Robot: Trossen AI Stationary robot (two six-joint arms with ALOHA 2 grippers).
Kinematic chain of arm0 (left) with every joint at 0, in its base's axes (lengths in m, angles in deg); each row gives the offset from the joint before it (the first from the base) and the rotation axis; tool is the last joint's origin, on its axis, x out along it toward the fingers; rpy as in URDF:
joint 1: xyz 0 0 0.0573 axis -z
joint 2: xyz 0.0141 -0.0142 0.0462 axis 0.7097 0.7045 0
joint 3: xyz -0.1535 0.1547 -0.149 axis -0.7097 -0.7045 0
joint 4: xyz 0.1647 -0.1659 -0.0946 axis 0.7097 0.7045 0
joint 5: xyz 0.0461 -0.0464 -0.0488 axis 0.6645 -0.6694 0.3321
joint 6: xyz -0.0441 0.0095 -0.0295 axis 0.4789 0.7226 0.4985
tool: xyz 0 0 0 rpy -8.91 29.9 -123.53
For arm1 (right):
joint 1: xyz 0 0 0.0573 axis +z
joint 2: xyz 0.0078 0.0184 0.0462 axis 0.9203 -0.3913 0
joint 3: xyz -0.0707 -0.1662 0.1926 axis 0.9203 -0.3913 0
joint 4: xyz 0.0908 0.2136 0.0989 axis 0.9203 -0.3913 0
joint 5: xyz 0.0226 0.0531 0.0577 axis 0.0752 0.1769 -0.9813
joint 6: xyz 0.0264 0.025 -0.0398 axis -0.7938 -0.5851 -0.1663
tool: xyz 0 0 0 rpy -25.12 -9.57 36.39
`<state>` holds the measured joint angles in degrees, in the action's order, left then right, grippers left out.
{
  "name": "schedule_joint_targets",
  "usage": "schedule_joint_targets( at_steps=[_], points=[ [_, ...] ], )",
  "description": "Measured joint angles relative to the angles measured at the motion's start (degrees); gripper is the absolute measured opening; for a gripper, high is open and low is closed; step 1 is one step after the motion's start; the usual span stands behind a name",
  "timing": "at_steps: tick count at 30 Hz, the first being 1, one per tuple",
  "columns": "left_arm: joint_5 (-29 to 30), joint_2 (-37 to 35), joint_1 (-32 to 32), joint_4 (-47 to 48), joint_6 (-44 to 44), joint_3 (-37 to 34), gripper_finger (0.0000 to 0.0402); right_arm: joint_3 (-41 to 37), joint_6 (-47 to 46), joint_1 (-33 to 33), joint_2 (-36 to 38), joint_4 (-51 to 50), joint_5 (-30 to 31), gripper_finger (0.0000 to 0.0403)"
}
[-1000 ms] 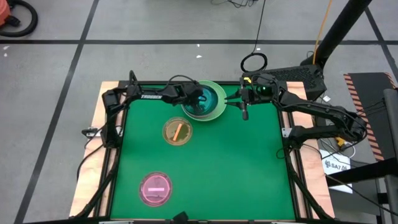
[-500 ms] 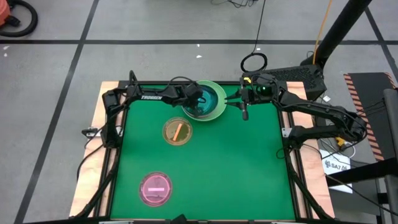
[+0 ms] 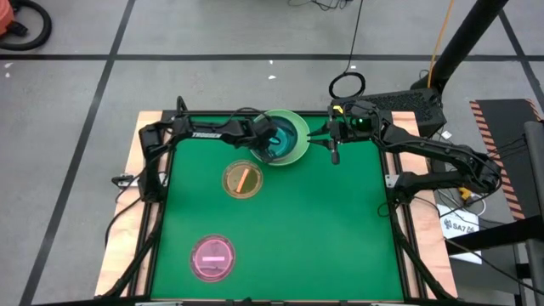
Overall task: Stack plastic plates
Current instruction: Stack the blue transparent plate on top of the green transparent plate, then stack the pink transparent plate on the blue transparent plate
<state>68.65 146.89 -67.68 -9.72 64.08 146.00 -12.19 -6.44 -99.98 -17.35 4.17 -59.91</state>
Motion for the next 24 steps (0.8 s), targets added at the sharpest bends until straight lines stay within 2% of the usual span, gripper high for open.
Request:
schedule_joint_targets(
  at_steps=[4, 13, 21, 24],
  points=[
    [-0.1, -2.1, 0.5, 1.5, -0.2, -0.1, 0.0008, 0.0, -0.1, 0.0, 0.0, 0.0, 0.0, 0.0075],
    [-0.1, -11.8, 3.8, 14.8, 0.4, -0.1, 0.0008, 0.0, -3.4, 0.0, 0.0, -0.4, 0.0, 0.0075],
    [-0.7, -16.3, 14.0, 31.2, 5.7, -3.0, 0.0008, 0.0, -6.3, 0.0, 0.0, -0.9, 0.0, 0.0075],
    [-3.9, -16.3, 19.1, 37.6, 6.2, -3.3, 0.0008, 0.0, -6.7, 0.0, 0.0, -1.1, 0.0, 0.0075]
  ],
)
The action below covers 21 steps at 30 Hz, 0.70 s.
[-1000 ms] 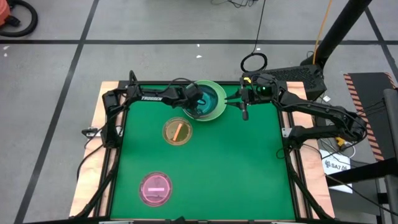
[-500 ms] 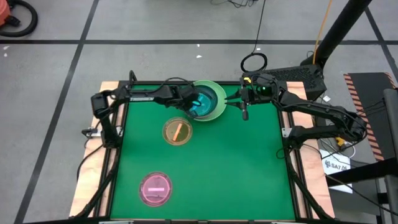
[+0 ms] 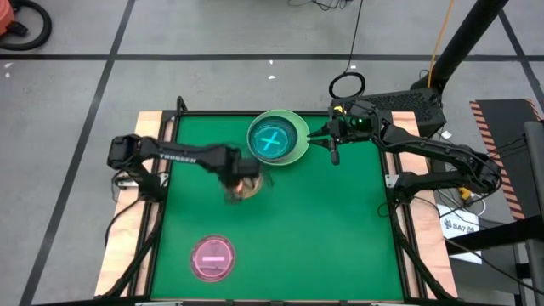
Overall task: Stack plastic plates
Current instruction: Stack the pink transparent plate on the blue transparent plate
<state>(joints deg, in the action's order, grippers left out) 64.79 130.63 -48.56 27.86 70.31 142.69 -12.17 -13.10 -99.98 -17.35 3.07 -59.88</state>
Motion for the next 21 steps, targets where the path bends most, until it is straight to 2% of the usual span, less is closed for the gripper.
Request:
schedule_joint_targets(
  at_steps=[5, 11, 21],
  points=[
    [-7.9, 0.2, 9.6, 2.1, -0.6, 0.0, 0.0008, 0.0, 0.0, 0.0, 0.0, 0.0, 0.0, 0.0075],
    [-12.2, 0.4, 19.3, -0.2, -4.4, -1.2, 0.0008, 0.0, 0.0, 0.0, 0.0, 0.5, 0.0, 0.0075],
    [-13.8, 0.5, 27.1, -8.6, 4.7, -5.0, 0.0008, 0.0, 0.9, 0.0, 0.0, 0.9, 0.0, 0.0075]
  ],
)
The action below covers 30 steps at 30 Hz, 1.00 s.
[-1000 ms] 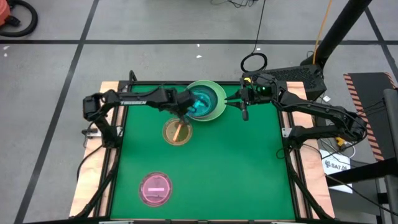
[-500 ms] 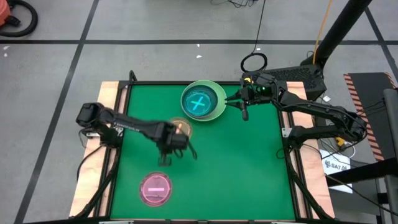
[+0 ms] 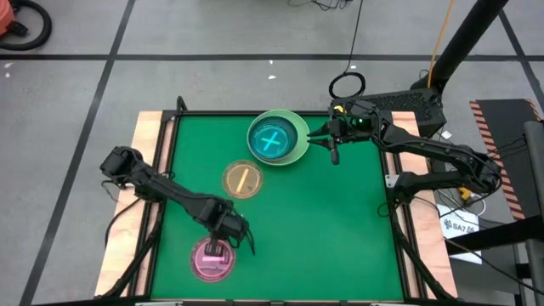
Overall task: Stack plastic plates
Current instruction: Stack the pink transparent plate on the blue transparent plate
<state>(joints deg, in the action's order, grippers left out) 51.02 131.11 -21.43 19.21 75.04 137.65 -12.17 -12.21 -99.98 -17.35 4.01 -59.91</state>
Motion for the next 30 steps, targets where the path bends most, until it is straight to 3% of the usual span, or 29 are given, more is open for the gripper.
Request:
schedule_joint_targets(
  at_steps=[12, 24, 30],
  points=[
    [1.5, 0.0, 4.5, -1.6, 4.7, -4.0, 0.0012, 0.0, -0.2, 0.0, 0.0, -0.1, 0.0, 0.0075],
    [8.1, 0.0, 6.3, -1.6, 4.9, -5.1, 0.0135, 0.0, -1.3, 0.0, 0.0, -0.5, 0.0, 0.0075],
    [7.2, 0.0, 6.2, -8.7, 7.5, -9.3, 0.0147, 0.0, -1.4, 0.0, 0.0, -0.5, 0.0, 0.0075]
  ],
)
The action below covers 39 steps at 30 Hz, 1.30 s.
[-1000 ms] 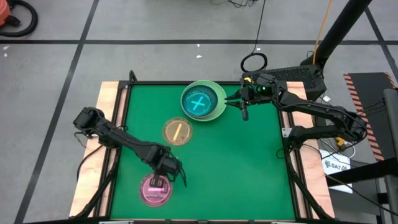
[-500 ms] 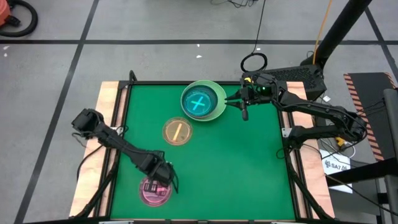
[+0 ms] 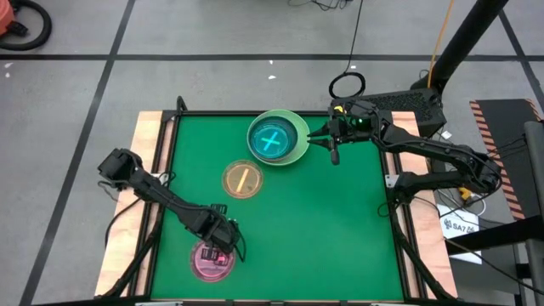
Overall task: Stack plastic plates
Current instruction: Stack the pink transparent plate on the blue transparent plate
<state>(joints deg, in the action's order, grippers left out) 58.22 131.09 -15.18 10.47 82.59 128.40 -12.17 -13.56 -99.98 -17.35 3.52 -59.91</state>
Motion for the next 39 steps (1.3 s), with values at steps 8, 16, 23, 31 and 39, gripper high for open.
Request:
schedule_joint_targets(
  at_steps=[8, 16, 23, 31, 39],
  points=[
    [-0.1, 0.0, 0.0, -1.7, -0.1, -1.6, 0.0147, 0.0, 0.0, 0.0, 0.0, 0.0, 0.0, 0.0075],
    [-2.6, 0.0, 0.0, -9.5, 1.2, -4.8, 0.0147, 0.0, 0.0, 0.0, 0.0, 0.0, 0.0, 0.0075],
    [-3.2, -0.2, -0.4, -11.6, 1.6, -5.8, 0.0147, 0.0, 0.0, 0.0, 0.0, 0.0, 0.0, 0.0075],
    [-3.3, -0.1, -0.5, -11.5, 0.3, -5.8, 0.0147, 0.0, 0.0, 0.0, 0.0, 0.0, 0.0, 0.0075],
    [-3.3, -0.1, -0.7, -11.3, -0.3, -5.8, 0.0147, 0.0, 0.0, 0.0, 0.0, 0.0, 0.0, 0.0075]
  ],
)
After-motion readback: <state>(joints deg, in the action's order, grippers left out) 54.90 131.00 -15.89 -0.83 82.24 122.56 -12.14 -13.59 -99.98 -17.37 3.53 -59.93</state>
